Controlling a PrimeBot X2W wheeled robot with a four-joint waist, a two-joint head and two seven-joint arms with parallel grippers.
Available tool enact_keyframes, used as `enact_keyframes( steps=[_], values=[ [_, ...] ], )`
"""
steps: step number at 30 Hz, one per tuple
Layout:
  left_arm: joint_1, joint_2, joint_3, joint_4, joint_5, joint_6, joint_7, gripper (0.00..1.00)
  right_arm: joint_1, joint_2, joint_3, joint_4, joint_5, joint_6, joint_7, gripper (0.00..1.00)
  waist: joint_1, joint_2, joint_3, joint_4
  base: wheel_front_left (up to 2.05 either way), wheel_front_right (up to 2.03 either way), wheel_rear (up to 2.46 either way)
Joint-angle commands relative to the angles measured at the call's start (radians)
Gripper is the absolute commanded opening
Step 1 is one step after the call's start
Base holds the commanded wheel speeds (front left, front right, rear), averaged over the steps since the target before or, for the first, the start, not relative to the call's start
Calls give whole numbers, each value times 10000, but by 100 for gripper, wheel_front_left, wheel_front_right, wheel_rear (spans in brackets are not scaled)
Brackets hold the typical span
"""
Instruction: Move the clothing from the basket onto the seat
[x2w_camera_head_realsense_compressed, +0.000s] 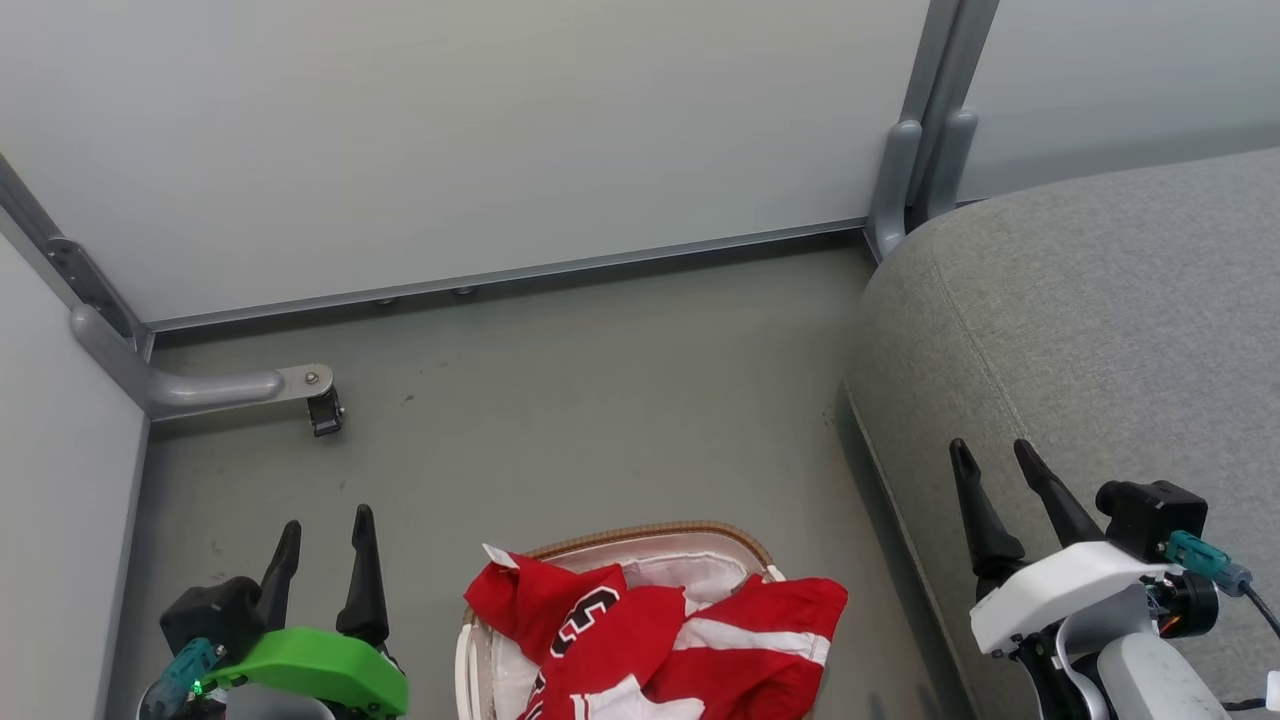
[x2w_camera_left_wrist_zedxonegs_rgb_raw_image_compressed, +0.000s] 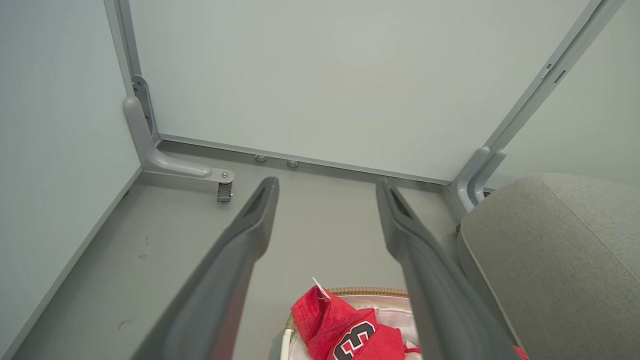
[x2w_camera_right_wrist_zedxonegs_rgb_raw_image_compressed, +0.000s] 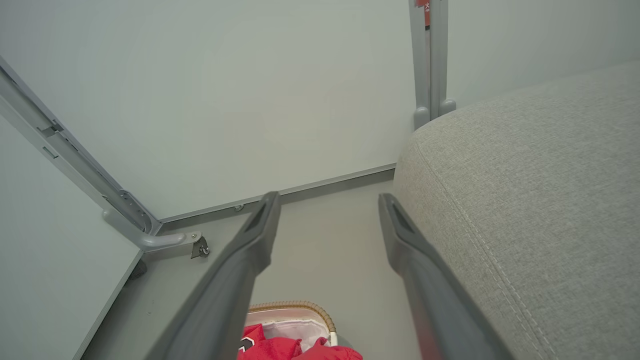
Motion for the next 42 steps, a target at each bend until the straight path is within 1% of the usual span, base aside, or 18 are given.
enact_keyframes(
  steps=[1,9,20,25,28,42],
  values=[
    [77,92,-13,-20,255,22,-89,100,-111,-87,42,-13,-275,3,-96,100,0,-1,0,11,0,0,0],
    [152,116,-87,9,982,85,-259,100,-150,-115,132,46,-1006,2,-277,100,0,-1,-1,60,0,0,0],
    [315,62,-125,-161,1817,2,-504,100,-174,-81,71,193,-1958,2,-521,100,0,-1,-6,80,0,0,0],
    [386,33,-43,-57,2100,-24,-592,100,-127,36,-171,311,-2285,2,-606,100,0,-1,-17,72,0,0,0],
    [391,6,44,-26,2308,-33,-661,100,-90,190,-483,404,-2401,2,-672,100,0,-1,-26,71,0,0,0],
    [578,-101,519,-120,2991,-48,-906,100,-77,376,-872,577,-3331,1,-917,100,0,-1,-61,103,0,0,0]
  ],
)
